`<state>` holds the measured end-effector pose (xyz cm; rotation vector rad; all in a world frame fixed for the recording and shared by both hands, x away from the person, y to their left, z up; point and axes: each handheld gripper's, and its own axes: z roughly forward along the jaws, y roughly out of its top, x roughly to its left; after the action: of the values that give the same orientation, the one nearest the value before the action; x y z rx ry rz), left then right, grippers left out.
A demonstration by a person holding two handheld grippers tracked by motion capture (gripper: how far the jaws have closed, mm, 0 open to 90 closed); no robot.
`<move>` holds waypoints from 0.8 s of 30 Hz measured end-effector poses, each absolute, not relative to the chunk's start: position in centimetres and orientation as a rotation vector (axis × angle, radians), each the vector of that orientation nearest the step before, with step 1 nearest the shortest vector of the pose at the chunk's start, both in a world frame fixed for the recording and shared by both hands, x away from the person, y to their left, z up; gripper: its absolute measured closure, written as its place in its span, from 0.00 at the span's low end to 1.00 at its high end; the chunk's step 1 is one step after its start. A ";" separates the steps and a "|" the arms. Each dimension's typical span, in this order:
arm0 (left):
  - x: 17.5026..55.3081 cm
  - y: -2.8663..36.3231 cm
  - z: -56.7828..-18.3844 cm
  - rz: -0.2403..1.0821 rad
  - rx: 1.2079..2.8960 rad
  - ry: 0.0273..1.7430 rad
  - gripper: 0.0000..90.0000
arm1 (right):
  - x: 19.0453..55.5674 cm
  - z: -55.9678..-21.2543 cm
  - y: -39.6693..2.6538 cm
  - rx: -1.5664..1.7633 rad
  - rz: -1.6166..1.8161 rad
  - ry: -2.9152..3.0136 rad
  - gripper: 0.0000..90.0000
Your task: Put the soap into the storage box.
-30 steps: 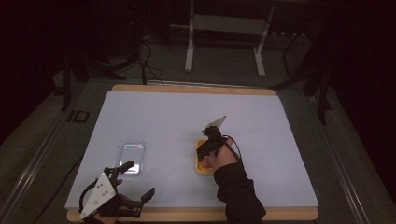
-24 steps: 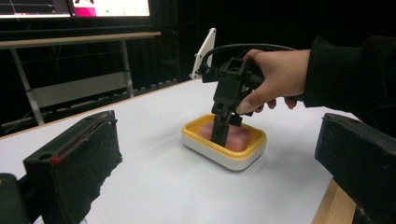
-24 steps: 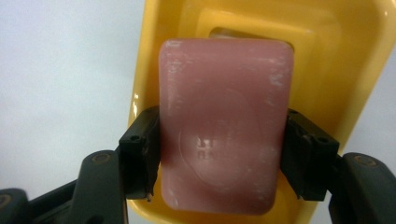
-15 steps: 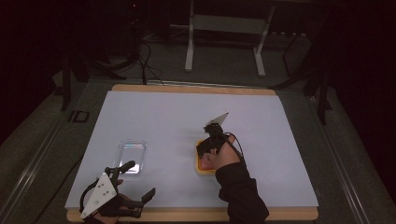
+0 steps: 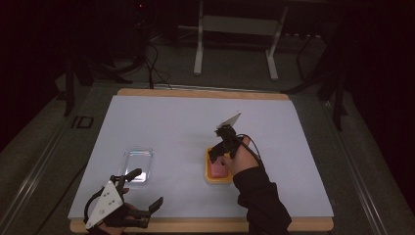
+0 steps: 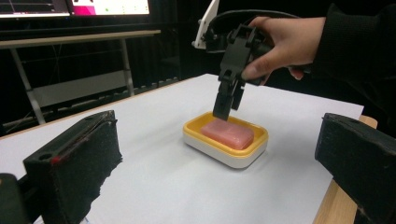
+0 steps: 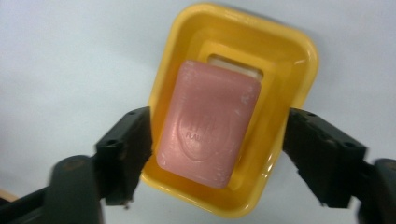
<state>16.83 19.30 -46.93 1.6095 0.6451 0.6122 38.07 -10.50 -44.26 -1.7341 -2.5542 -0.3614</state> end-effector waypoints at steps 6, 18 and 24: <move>16.8 19.3 -47.0 0.621 1.621 0.645 0.00 | 38.1 -43.9 -11.4 -1.637 -0.442 -2.650 0.19; 16.8 19.3 -47.1 0.627 1.627 0.660 0.00 | 38.4 -43.7 -14.8 -1.566 -0.546 -2.832 0.19; 16.7 19.3 -47.2 0.632 1.627 0.668 0.00 | 38.3 -43.3 -16.6 -1.473 -0.592 -2.910 0.19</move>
<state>16.74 19.31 -47.18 1.6271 0.6684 0.6321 38.26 -16.56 -43.33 -1.4733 -2.9096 -0.5922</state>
